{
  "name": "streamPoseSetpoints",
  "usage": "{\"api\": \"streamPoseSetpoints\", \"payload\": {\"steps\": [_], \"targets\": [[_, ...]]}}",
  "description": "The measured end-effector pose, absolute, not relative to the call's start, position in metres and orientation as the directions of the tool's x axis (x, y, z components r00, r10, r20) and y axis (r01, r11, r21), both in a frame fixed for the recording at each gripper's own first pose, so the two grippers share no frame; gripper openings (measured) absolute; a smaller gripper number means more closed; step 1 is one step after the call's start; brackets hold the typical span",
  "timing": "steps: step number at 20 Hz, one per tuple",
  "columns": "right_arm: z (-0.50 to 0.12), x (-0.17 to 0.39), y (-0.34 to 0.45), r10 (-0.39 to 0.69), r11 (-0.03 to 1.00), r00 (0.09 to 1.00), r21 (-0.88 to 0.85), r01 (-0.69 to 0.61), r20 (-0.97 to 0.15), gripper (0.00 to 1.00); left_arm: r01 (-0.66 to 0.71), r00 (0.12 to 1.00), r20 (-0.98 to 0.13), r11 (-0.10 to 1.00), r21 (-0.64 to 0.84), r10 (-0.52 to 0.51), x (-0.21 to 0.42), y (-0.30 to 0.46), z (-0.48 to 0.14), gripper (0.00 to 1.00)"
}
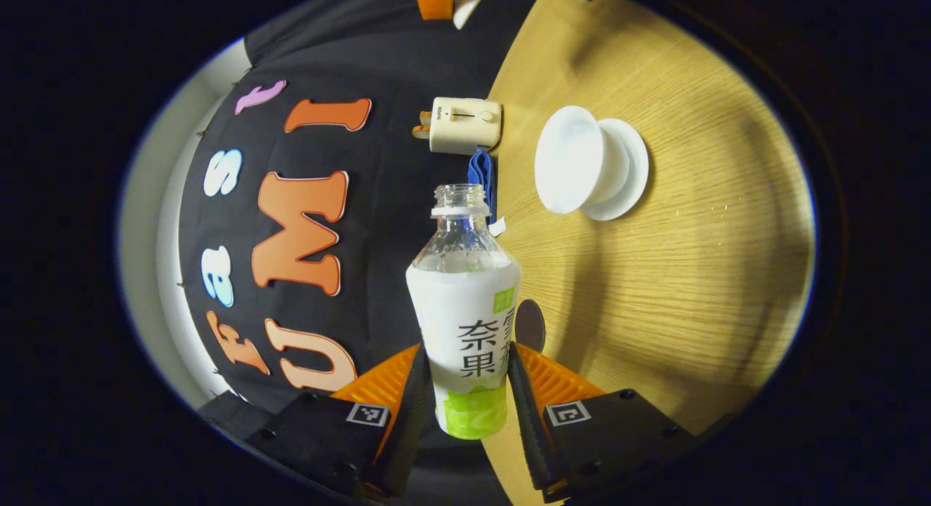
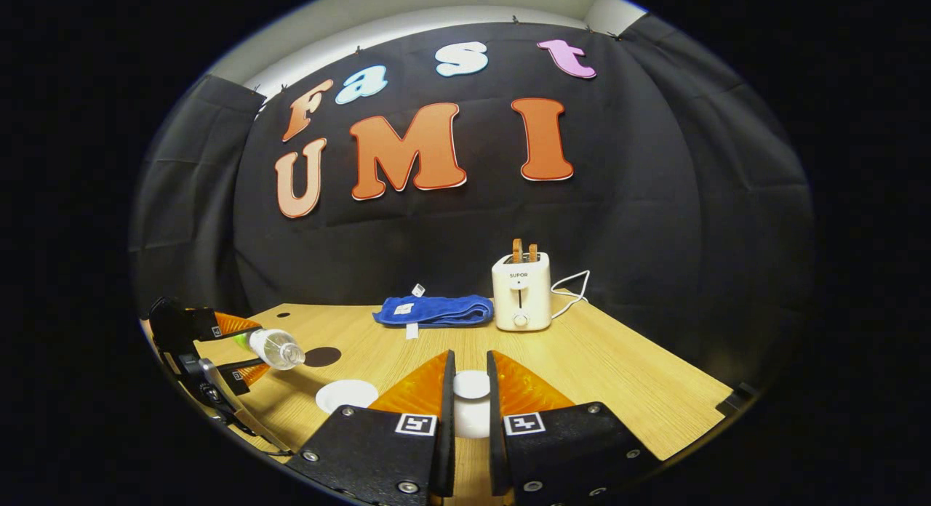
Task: Open the teacup lid with one hand, grasp the water bottle and pour water into the teacup with the other hand; after pouring, place the water bottle on the coaster and then close the teacup lid.
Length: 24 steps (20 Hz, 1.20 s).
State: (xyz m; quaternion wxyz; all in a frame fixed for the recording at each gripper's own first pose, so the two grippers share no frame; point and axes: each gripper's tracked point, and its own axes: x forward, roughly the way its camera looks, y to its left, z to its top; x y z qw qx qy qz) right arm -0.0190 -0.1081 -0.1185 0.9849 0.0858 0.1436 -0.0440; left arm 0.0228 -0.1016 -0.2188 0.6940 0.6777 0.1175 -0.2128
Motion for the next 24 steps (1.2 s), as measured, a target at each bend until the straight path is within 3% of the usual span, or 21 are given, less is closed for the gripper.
{"api": "streamPoseSetpoints", "payload": {"steps": [6, 7, 8, 11, 24], "targets": [[-0.119, -0.024, -0.111, -0.057, 0.982, 0.956, 0.159, 0.107, -0.288, 0.19, 0.423, 0.888, -0.442, -0.148, 0.894, -0.130, 0.034, -0.107, -0.224, 0.62], [-0.120, -0.025, -0.111, -0.057, 0.982, 0.955, 0.158, 0.107, -0.289, 0.19, 0.424, 0.886, -0.445, -0.163, 0.891, -0.129, 0.034, -0.107, -0.224, 0.66], [-0.124, -0.026, -0.112, -0.059, 0.982, 0.953, 0.155, 0.109, -0.297, 0.19, 0.422, 0.886, -0.446, -0.177, 0.889, -0.128, 0.035, -0.108, -0.224, 0.61], [-0.128, -0.032, -0.114, -0.059, 0.983, 0.949, 0.148, 0.109, -0.311, 0.19, 0.399, 0.891, -0.434, -0.228, 0.888, -0.131, 0.038, -0.112, -0.219, 0.62], [-0.128, -0.040, -0.123, -0.064, 0.983, 0.950, 0.147, 0.114, -0.307, 0.19, 0.344, 0.900, -0.410, -0.333, 0.878, -0.150, 0.044, -0.122, -0.208, 0.64]]}}
